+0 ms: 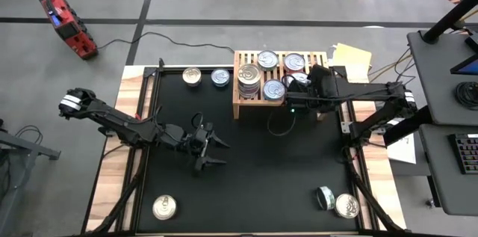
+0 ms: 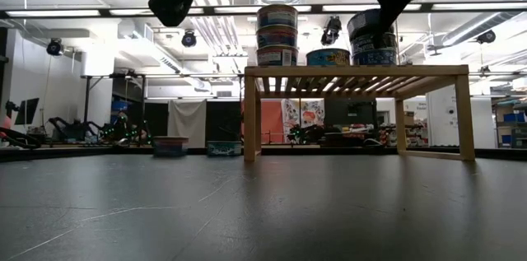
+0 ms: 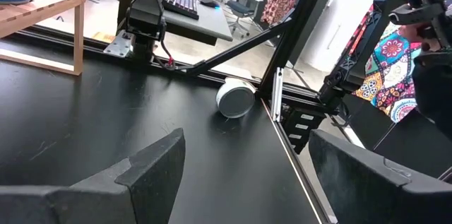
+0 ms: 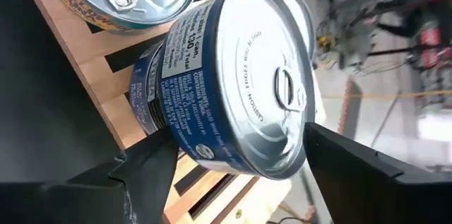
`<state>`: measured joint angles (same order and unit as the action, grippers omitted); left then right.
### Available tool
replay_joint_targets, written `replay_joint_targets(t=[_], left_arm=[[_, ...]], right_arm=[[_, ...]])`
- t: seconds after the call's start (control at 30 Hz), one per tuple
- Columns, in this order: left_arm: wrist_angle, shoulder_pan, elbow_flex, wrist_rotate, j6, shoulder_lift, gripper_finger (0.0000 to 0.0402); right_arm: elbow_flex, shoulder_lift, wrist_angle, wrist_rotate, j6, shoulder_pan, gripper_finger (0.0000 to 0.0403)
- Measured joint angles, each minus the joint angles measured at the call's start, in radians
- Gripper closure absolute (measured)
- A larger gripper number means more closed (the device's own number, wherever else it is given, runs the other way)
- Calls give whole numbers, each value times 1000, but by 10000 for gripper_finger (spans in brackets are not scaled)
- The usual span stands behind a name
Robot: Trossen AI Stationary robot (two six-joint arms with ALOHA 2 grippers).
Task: Stack canned seafood by type on shelf
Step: Stack the blue tuna can on top of the blue tuna can on the shelf, then put the green blue tuna can on the shelf
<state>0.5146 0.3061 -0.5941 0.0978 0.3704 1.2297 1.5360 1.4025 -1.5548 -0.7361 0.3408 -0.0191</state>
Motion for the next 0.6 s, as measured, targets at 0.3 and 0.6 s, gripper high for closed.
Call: replay_joint_targets(t=[0.3, 0.6], left_arm=[[0, 0, 0, 0, 1, 0, 119], [1, 0, 0, 0, 6, 0, 119]], right_arm=[[99, 0, -3, 151, 8, -14, 95], [193, 0, -1, 187, 29, -14, 114]])
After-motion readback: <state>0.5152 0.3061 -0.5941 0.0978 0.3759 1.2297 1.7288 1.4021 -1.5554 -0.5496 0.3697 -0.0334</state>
